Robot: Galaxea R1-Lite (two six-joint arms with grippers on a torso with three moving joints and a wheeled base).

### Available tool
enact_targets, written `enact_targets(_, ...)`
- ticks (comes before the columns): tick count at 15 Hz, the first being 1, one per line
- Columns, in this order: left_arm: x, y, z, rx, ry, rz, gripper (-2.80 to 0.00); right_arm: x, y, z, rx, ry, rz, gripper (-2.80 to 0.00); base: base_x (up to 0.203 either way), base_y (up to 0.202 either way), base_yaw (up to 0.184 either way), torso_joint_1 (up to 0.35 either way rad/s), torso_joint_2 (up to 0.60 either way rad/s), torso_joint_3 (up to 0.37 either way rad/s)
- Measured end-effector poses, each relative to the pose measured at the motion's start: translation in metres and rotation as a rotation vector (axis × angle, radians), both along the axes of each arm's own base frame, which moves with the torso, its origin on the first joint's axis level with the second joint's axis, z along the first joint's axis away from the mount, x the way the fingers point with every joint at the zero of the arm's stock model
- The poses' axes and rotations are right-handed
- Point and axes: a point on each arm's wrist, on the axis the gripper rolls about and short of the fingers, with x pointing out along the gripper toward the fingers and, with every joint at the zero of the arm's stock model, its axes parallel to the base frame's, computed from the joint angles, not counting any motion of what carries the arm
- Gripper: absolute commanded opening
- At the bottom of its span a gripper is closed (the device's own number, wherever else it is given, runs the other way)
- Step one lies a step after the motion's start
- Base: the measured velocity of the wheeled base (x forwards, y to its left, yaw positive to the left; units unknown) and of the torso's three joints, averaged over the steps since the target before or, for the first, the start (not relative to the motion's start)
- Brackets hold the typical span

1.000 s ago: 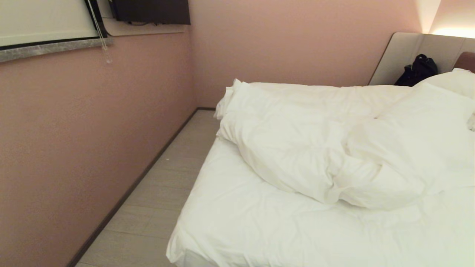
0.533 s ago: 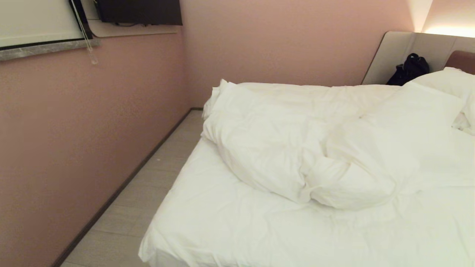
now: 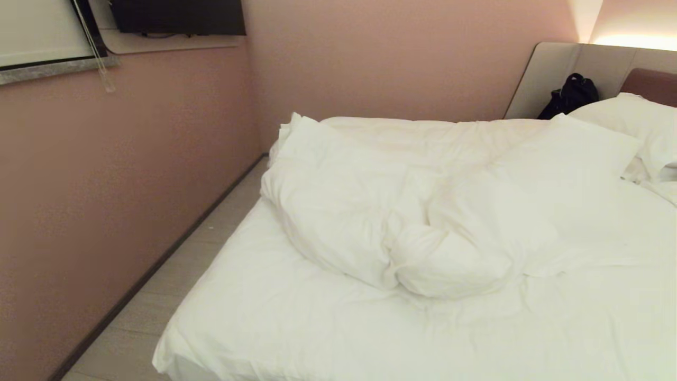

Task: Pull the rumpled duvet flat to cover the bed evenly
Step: Hold the folded corner of the quilt

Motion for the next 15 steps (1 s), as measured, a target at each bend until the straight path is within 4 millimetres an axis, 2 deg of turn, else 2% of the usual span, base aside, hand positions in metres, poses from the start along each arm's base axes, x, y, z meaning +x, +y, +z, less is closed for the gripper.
enact_targets(15,0.0,0.0,0.0001,0.0,-0.001,0.0,-2.8,0.0,0.0,0.0,0.0,0.0,0.0,-2.8,0.0,-0.195,0.0,0.0,0.0,0.002)
